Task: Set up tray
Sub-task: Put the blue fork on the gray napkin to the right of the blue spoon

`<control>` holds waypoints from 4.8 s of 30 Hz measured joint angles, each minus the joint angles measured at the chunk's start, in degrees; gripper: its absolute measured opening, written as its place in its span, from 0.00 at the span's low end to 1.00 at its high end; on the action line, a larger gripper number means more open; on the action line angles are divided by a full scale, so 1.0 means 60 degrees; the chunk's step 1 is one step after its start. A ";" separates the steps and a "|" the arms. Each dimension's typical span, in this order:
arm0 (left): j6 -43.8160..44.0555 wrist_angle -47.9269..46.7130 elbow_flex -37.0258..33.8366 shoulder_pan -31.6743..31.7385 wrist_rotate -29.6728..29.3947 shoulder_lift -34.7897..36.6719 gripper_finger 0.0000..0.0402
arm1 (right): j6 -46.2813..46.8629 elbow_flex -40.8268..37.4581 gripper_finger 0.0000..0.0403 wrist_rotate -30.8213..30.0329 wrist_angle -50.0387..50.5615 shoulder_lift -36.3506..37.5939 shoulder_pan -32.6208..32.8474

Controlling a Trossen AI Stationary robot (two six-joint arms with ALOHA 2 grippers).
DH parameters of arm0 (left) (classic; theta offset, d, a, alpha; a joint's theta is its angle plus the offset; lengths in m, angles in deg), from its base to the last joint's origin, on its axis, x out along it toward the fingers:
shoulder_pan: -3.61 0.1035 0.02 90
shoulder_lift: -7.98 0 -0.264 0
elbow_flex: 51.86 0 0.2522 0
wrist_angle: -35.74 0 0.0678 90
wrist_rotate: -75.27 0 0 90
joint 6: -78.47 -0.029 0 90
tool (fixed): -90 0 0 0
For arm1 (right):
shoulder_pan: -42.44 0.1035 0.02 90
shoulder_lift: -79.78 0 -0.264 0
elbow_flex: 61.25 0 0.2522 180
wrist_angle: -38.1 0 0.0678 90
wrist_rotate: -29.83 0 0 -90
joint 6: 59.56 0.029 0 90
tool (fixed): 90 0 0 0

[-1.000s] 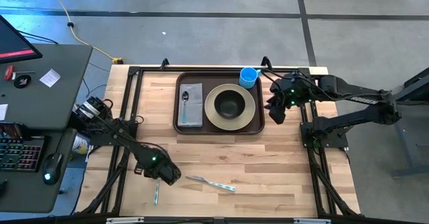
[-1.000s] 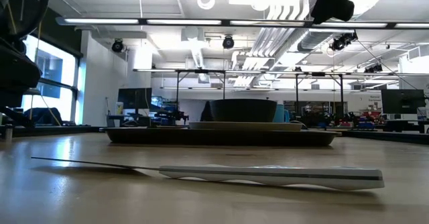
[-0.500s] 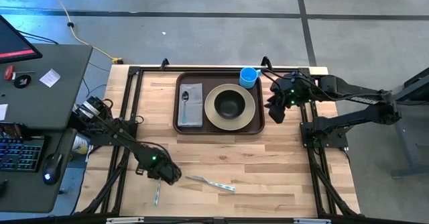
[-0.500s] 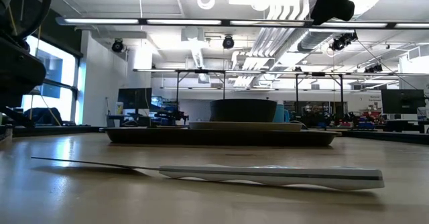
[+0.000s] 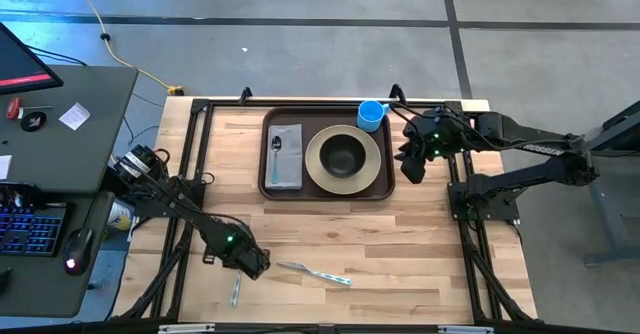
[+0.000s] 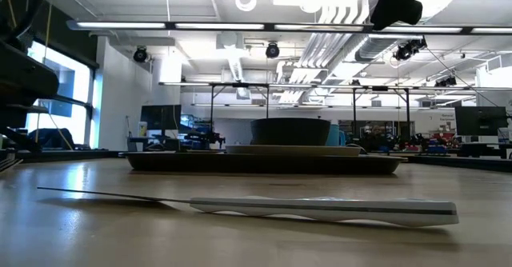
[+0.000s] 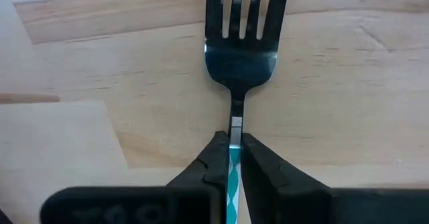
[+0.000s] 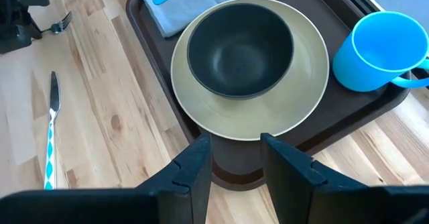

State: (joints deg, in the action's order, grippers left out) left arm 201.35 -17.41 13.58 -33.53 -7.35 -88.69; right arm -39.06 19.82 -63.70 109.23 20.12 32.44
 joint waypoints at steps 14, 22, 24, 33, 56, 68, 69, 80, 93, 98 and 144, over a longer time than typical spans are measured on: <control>-0.1312 -0.0446 0.1440 0.1613 -0.2719 -0.0043 0.10 | -0.0170 0.0000 0.29 -0.0014 0.0009 0.0000 0.0000; -0.4463 -0.0675 0.2347 0.3714 -0.3158 -0.0033 0.11 | 0.0084 0.0000 0.29 0.0451 0.0113 0.0000 0.0000; -0.5336 -0.0696 0.2661 0.4318 -0.3304 -0.0025 0.11 | 0.0191 0.0000 0.29 0.0519 0.0114 0.0000 0.0007; -0.8460 -0.1204 0.3709 0.7367 -0.3355 0.0012 0.11 | 0.0584 0.0000 0.29 0.0492 0.0113 0.0000 0.0226; -1.1242 -0.1535 0.3614 1.0614 -0.1608 -0.1175 0.14 | 0.0078 0.0000 0.29 -0.1786 -0.0586 0.0000 0.0605; -1.0678 -0.1501 0.3614 1.0760 -0.1419 -0.1453 0.14 | 0.0075 0.0000 0.29 -0.1785 -0.0681 0.0000 0.0605; -1.0680 -0.1530 0.3614 1.0771 -0.1396 -0.1456 0.14 | 0.0074 0.0000 0.29 -0.1785 -0.0683 0.0000 0.0605; -1.0775 -0.1724 0.3618 1.1112 -0.1317 -0.1632 0.14 | 0.0253 0.0000 0.29 -0.1667 -0.0674 0.0000 0.0605; -1.0684 -0.1680 0.3621 1.1194 -0.0898 -0.1836 0.14 | 0.0258 0.0000 0.29 -0.1636 -0.0667 0.0000 0.0605; -1.0659 -0.1606 0.3623 1.1190 -0.0623 -0.1893 0.14 | 0.0342 0.0000 0.29 -0.1647 -0.0667 0.0000 0.0605; -1.0662 -0.1750 0.3621 1.1190 -0.0119 -0.1883 0.35 | 0.0435 0.0000 0.29 -0.1636 -0.0667 0.0000 0.0605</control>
State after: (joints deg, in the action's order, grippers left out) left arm 137.38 -27.90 35.31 33.61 -8.07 -99.99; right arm -36.45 19.82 -73.51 105.23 20.12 36.07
